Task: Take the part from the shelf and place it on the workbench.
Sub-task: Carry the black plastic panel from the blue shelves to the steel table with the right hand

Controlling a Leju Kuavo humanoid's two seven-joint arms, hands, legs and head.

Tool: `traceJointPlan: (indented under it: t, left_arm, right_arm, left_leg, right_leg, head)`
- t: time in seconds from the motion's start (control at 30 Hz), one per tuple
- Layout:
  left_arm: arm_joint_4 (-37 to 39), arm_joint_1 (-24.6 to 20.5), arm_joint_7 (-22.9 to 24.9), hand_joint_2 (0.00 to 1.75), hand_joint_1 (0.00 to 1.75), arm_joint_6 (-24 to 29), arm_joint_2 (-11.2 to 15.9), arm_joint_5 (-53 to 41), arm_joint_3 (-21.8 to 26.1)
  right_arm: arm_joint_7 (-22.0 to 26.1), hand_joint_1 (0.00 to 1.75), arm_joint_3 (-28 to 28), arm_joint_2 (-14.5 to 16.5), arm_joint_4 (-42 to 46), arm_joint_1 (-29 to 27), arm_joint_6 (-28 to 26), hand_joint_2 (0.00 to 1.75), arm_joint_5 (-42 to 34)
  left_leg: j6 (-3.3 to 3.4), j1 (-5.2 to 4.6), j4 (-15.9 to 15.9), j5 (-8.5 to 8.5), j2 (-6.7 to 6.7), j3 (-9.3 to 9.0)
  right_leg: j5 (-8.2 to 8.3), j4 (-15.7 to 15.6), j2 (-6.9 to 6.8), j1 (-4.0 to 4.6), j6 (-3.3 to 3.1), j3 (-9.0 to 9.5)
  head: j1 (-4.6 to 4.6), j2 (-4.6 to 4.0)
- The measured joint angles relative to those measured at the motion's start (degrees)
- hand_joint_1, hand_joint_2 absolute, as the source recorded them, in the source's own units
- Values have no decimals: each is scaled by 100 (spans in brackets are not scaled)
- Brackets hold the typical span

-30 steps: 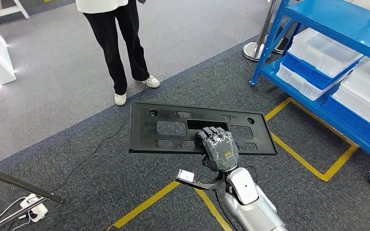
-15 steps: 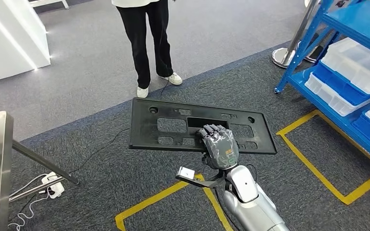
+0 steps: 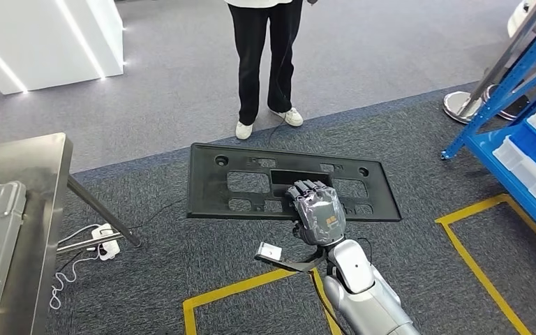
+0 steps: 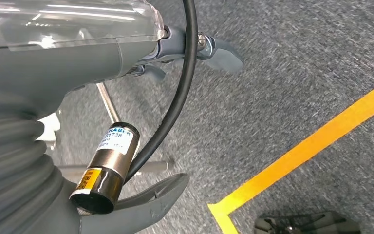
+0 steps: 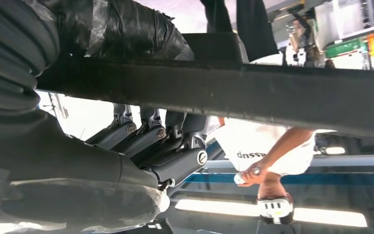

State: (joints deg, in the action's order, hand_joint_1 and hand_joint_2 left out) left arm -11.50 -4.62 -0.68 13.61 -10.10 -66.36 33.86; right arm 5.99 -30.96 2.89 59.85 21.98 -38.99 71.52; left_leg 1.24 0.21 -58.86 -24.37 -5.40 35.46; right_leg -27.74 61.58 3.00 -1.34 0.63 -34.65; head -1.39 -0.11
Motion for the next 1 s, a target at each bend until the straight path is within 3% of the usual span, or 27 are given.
traceJointPlan:
  t: [0.03, 0.1, 0.13, 0.2, 0.27, 0.33, 0.37, 0.43, 0.5, 0.57, 0.63, 0.7, 0.77, 0.83, 0.87, 0.9, 0.93, 1.0]
  left_arm:
    - [0, 0, 0, 175, 0, -1, 0, -1, 0]
    - [0, 14, 2, 175, 0, -2, 2, -5, 0]
    - [0, 26, 4, 175, 0, -2, 3, -8, 0]
    - [0, 26, 10, 175, 0, -1, 7, -12, 0]
    - [0, 9, 13, 175, 0, -2, 7, -13, 0]
    - [0, 5, 13, 175, 0, -2, 4, -13, 0]
    - [0, 11, 14, 175, 0, -2, 3, -12, 1]
    - [0, 21, 15, 175, 0, -1, 5, -9, 2]
    - [0, 11, 15, 175, 0, -1, 10, -8, 2]
    - [0, 5, 15, 175, 0, -1, 12, -7, 2]
    - [0, 25, 15, 175, 0, 0, 13, -1, 2]
    - [0, 36, 13, 175, 0, 5, 14, 3, 3]
    - [0, 22, 10, 175, 0, 9, 14, 2, 4]
    - [0, 16, 9, 175, 0, 9, 14, 2, 5]
    - [0, 19, 9, 175, 0, 7, 14, 2, 5]
    - [0, 24, 9, 175, 0, 5, 14, 2, 7]
    - [0, 26, 9, 175, 0, 4, 14, 2, 8]
    - [0, 21, 8, 175, 0, 3, 13, 2, 9]
  right_arm:
    - [0, 166, -1, -2, 0, 1, 0, 175, -2]
    - [0, 166, -9, 2, 1, 7, 0, 175, -8]
    - [0, 166, -15, 7, 1, 14, 0, 175, -11]
    - [-2, 166, -25, 18, 4, 32, 0, 175, -26]
    - [-5, 166, -25, 17, 4, 36, 0, 175, -44]
    - [-7, 166, -26, 15, 2, 27, 0, 175, -51]
    - [-7, 166, -26, 15, 2, 24, 0, 175, -52]
    - [-7, 166, -27, 16, 2, 22, 0, 175, -53]
    - [-7, 166, -27, 16, 3, 29, 0, 175, -55]
    - [-7, 166, -30, 19, 3, 35, 1, 175, -56]
    - [-7, 166, -41, 24, 6, 37, 1, 175, -57]
    - [-7, 166, -51, 23, 13, 40, 0, 175, -57]
    - [-7, 166, -55, 15, 14, 25, 1, 175, -57]
    - [-7, 166, -57, 1, 7, -11, 1, 175, -57]
    - [-7, 166, -57, -3, 4, -23, 0, 175, -57]
    - [-7, 166, -58, -5, 2, -28, 0, 175, -57]
    - [-7, 166, -58, -5, 1, -26, 0, 175, -57]
    - [-7, 166, -58, -6, 1, -17, 0, 175, -59]
  left_leg:
    - [-35, 4, -16, -1, -52, 28]
    - [-113, 25, -5, 21, -142, 64]
    - [-146, 30, -23, 13, -93, 77]
    - [-202, 24, -283, -135, 184, 200]
    - [-250, 35, -921, -435, 446, 516]
    - [-282, 59, -1450, -586, 496, 802]
    - [-287, 64, -1457, -521, 506, 816]
    - [-263, 61, -877, -172, 580, 521]
    - [-190, 5, -195, 53, 751, 159]
    - [-111, -51, 31, 56, 797, 57]
    - [-47, -42, 76, 75, 683, 54]
    - [25, -11, 143, 108, 579, 16]
    - [71, 4, 168, 122, 471, -3]
    - [81, -1, 156, 119, 339, -3]
    - [79, -3, 144, 114, 267, -3]
    - [70, -1, 123, 105, 194, -3]
    - [55, 2, 95, 91, 122, -3]
    - [7, -1, 23, 55, -7, 23]
  right_leg:
    - [1, -98, 66, 4, -14, 41]
    - [6, -123, 14, 25, -69, 55]
    - [21, -150, -37, 25, -105, 74]
    - [46, -215, -160, 11, -177, 127]
    - [38, -235, -304, 34, -222, 158]
    - [19, -233, -454, 51, -238, 167]
    - [8, -232, -523, 55, -237, 172]
    - [-18, -232, -646, 59, -218, 202]
    - [-53, -233, -752, 82, -171, 232]
    - [-79, -244, -843, 101, -116, 252]
    - [-106, -245, -892, 94, -60, 273]
    - [-281, -2, -694, 73, -19, 183]
    - [-627, 675, -413, 54, -7, -142]
    - [-810, 1300, -321, 53, 3, -493]
    - [-738, 1350, -307, 52, 5, -556]
    - [-558, 1169, -292, 48, 4, -507]
    - [-320, 814, -247, 40, -2, -367]
    - [-23, 130, -53, 18, -11, -77]
  head:
    - [1, 0]
    - [1, 0]
    - [1, 0]
    - [21, 0]
    - [40, 0]
    - [41, 0]
    - [40, 0]
    - [40, 0]
    - [38, 0]
    - [36, 0]
    - [36, 0]
    - [33, 0]
    - [28, 0]
    - [27, 0]
    - [27, 0]
    - [27, 0]
    - [27, 0]
    - [28, 0]
